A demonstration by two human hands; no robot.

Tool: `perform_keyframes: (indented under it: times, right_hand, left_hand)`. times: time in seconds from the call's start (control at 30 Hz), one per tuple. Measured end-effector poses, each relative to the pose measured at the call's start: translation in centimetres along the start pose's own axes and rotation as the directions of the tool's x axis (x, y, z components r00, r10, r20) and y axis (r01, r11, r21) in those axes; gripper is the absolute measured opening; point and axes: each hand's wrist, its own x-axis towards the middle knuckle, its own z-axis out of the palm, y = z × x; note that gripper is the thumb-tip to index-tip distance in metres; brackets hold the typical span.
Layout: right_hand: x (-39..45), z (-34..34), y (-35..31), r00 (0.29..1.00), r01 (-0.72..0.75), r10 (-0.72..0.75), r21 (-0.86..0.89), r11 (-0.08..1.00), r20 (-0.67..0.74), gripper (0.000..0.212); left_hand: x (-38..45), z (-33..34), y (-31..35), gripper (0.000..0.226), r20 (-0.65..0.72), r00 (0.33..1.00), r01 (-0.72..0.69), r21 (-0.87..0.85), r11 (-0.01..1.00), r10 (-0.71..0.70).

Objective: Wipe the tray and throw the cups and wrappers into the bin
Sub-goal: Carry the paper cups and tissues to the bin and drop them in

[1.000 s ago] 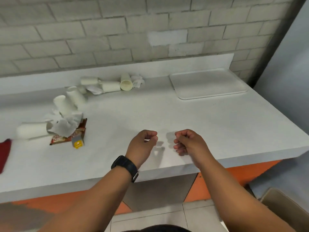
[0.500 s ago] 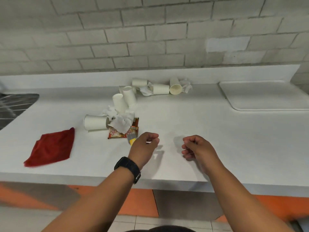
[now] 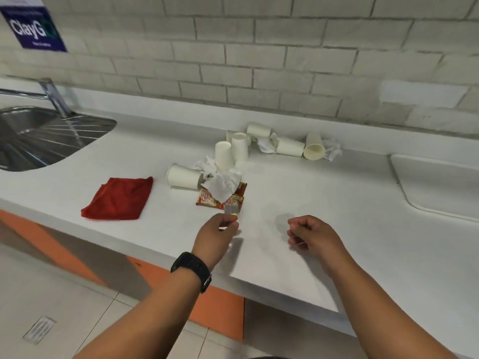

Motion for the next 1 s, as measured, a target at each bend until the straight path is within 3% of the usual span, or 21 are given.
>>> perform_keyframes:
  times: [0.2, 0.33, 0.5, 0.67, 0.77, 0.87, 0.93, 1.0]
  right_hand:
    - [0.8, 1.4, 0.4, 0.999, -0.042, 0.043, 0.045, 0.998, -0.028, 0.020]
    - [3.4, 3.8, -0.7, 0.998, 0.018, -0.028, -0.136, 0.990, -0.065, 0.028]
    - [7.1, 10.1, -3.0, 0.995, 0.096, -0.103, -0.258, 0.961, -0.011, 0.067]
    - [11.6, 15.6, -5.6, 0.986, 0.157, -0.152, -0.620, 0.768, 0.062, 0.092]
    - [14.0, 18.1, -6.2, 0.989, 0.138, -0.122, -0.771, 0.622, 0.078, 0.086]
    - [15.1, 19.5, -5.3, 0.982, 0.155, -0.159, -0.905, 0.397, 0.098, 0.058]
    - [15.2, 20.2, -4.4, 0.961, 0.194, -0.264, -0.889, 0.415, 0.087, 0.034]
    - [15.0, 20.4, -3.8, 0.934, 0.267, -0.347, -0.802, 0.534, 0.080, 0.027]
  left_hand:
    - [1.6, -1.9, -1.8, 0.013, -0.095, 0.995, 0.024, -0.056, 0.998, -0.029]
    - [5.1, -4.9, -1.3, 0.024, -0.195, 0.980, 0.024, -0.064, 0.998, -0.036]
    - [10.2, -9.9, -0.6, 0.066, -0.317, 0.947, 0.034, -0.071, 0.997, -0.055]
    - [14.9, -13.8, -1.0, 0.080, -0.264, 0.960, 0.100, -0.005, 0.995, -0.097]
    - [17.1, -14.8, -1.2, 0.072, -0.190, 0.976, 0.110, 0.026, 0.994, -0.103]
    - [18.2, -15.2, -1.4, 0.053, -0.115, 0.990, 0.091, 0.098, 0.991, -0.080]
    - [18.5, -15.4, -1.5, 0.025, -0.061, 0.998, 0.042, 0.144, 0.989, -0.033]
    - [18.7, -15.5, -1.5, 0.011, -0.038, 0.999, 0.007, 0.194, 0.981, 0.000]
